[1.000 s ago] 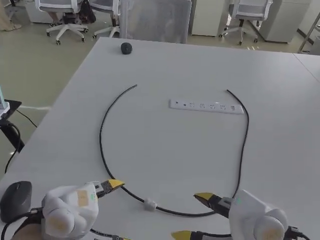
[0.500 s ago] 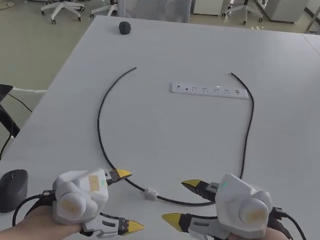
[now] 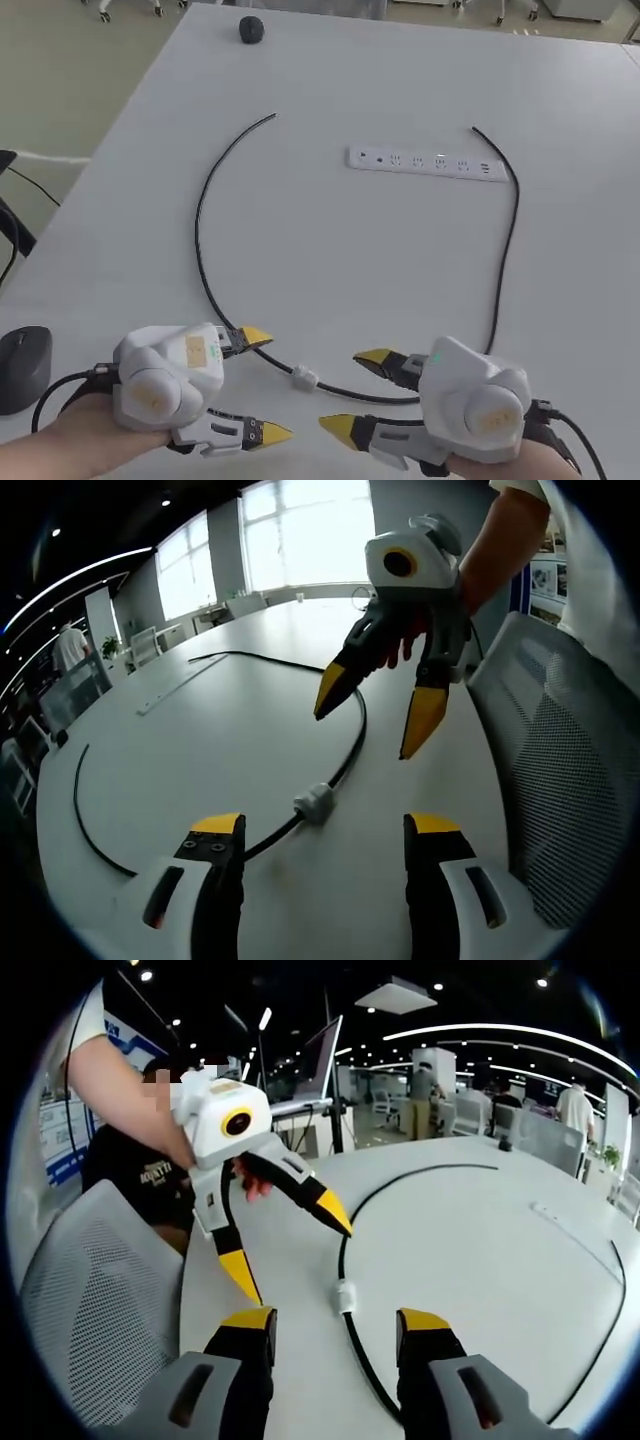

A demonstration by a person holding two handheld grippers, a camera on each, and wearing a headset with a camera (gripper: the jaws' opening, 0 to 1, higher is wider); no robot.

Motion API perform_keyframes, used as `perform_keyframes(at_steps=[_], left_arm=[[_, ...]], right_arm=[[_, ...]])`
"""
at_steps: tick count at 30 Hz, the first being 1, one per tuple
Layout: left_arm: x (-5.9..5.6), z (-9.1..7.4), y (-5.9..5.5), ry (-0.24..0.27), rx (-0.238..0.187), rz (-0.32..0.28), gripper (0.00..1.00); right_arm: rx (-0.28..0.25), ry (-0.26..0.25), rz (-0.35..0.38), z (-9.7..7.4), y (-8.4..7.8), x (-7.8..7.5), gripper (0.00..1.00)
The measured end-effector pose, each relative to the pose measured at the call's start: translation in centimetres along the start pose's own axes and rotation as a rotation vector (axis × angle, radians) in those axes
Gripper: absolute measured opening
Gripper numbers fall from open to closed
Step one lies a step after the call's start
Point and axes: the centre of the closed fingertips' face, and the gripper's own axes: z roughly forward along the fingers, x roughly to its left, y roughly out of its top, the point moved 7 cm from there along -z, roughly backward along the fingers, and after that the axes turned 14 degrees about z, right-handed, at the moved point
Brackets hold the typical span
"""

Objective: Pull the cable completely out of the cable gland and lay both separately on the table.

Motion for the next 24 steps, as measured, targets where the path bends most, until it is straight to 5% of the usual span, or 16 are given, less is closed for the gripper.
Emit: perform_keyframes(at_steps=[24], left_arm=[[0.3, 1.5, -0.6, -0.05, 0.005, 0.013, 0.57]], right_arm=[[0.024, 0.029, -0.022, 1.7, 0.2, -0.4, 0.4]])
